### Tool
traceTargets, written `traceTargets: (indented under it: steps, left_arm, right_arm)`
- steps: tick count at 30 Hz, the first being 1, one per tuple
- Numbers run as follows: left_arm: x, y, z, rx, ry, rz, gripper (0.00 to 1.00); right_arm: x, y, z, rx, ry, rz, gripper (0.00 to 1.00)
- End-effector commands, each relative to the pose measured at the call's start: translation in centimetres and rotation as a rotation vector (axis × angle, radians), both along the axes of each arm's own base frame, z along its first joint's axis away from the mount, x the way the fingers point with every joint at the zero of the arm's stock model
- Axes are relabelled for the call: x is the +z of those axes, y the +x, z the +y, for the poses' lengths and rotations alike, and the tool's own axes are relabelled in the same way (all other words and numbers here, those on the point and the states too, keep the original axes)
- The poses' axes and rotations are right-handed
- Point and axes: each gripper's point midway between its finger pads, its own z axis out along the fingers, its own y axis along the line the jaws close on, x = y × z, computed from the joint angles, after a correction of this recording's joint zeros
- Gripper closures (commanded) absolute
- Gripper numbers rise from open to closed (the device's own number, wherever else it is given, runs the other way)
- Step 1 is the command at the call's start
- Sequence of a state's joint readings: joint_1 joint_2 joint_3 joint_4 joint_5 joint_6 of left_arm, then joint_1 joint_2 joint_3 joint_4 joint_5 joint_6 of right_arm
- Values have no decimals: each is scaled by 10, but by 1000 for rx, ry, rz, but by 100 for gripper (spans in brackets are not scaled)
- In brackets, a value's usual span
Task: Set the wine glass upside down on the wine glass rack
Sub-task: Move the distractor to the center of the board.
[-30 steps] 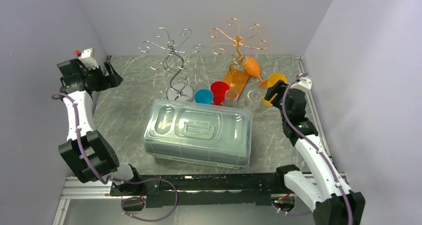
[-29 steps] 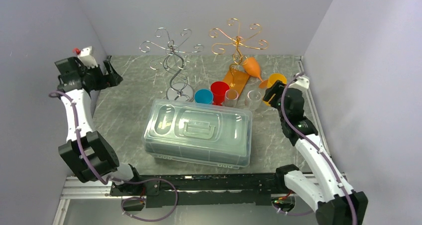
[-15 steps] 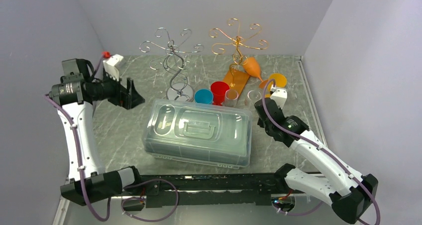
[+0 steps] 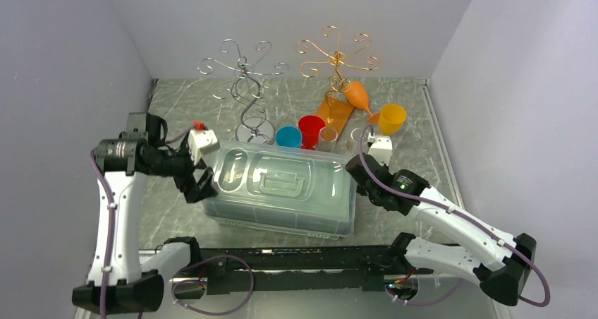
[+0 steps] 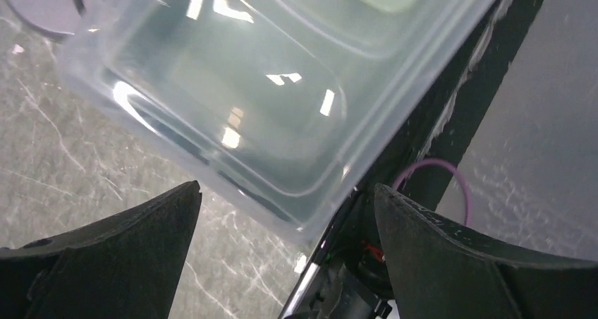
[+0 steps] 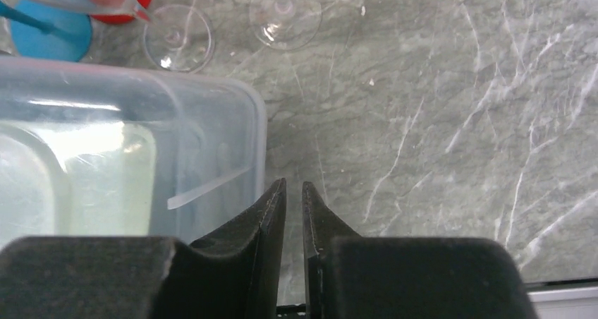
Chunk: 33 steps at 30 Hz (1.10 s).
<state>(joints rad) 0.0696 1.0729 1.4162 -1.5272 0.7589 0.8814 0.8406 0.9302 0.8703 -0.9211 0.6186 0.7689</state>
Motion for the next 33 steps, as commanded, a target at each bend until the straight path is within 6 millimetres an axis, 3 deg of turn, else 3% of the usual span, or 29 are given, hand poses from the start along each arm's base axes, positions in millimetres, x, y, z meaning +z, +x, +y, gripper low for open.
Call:
traceTargets:
  steps: [1,4,8,13,18,22,26,33]
  left_arm:
    - [-22,-50,5,-143,108,32,1]
    - [-24,-54,12,-157,159,-4,1]
    - [-21,-55,22,-162,228,-64,9]
    - [-30,-62,34,-187,314,-112,47]
    - [-27,-66,42,-159,364,-150,99]
    - [-16,-69,47,-119,387,-192,100]
    - [-18,-79,57,-114,454,-246,100]
    - [-70,-97,85,-183,620,-153,100]
  right_arm:
    - [-1,-4,14,21,12,19,87]
    - [-2,-8,27,48,22,26,92]
    - [-8,-14,43,66,27,39,96]
    - [-13,-18,68,103,43,40,100]
    - [-10,-12,99,139,71,27,100]
    - [-5,-7,124,172,96,19,100]
    - [-6,-3,138,189,97,21,100]
    - [-11,8,161,220,84,14,100]
